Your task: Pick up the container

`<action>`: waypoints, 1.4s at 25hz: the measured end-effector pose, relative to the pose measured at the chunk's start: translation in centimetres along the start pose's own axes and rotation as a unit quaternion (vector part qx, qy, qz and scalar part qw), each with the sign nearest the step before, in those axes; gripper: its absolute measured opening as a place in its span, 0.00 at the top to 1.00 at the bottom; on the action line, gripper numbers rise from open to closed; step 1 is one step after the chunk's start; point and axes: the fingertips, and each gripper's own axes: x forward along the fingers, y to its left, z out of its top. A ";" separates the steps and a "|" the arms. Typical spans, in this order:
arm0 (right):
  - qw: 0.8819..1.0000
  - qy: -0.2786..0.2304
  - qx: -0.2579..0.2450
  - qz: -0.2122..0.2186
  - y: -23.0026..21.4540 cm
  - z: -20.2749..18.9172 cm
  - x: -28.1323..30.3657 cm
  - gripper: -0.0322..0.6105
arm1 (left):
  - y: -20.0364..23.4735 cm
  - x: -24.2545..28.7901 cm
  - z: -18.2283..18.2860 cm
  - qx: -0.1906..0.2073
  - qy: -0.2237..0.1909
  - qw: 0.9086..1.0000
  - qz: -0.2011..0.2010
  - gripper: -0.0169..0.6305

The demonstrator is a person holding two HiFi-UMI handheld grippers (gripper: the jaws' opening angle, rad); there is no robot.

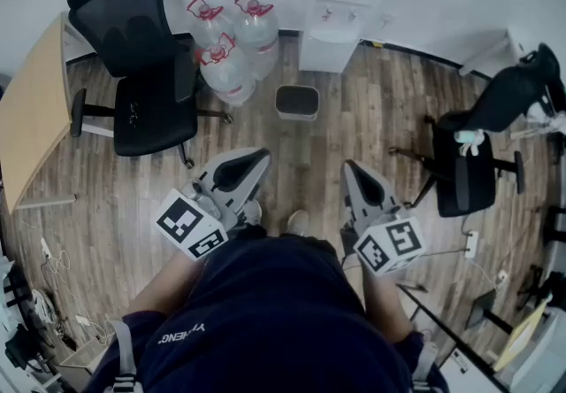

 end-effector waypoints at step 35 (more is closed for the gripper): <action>0.998 0.019 0.051 0.020 -8.9 -0.2 1.8 0.93 | 2.2 7.1 -2.8 -0.023 0.002 0.998 0.050 0.93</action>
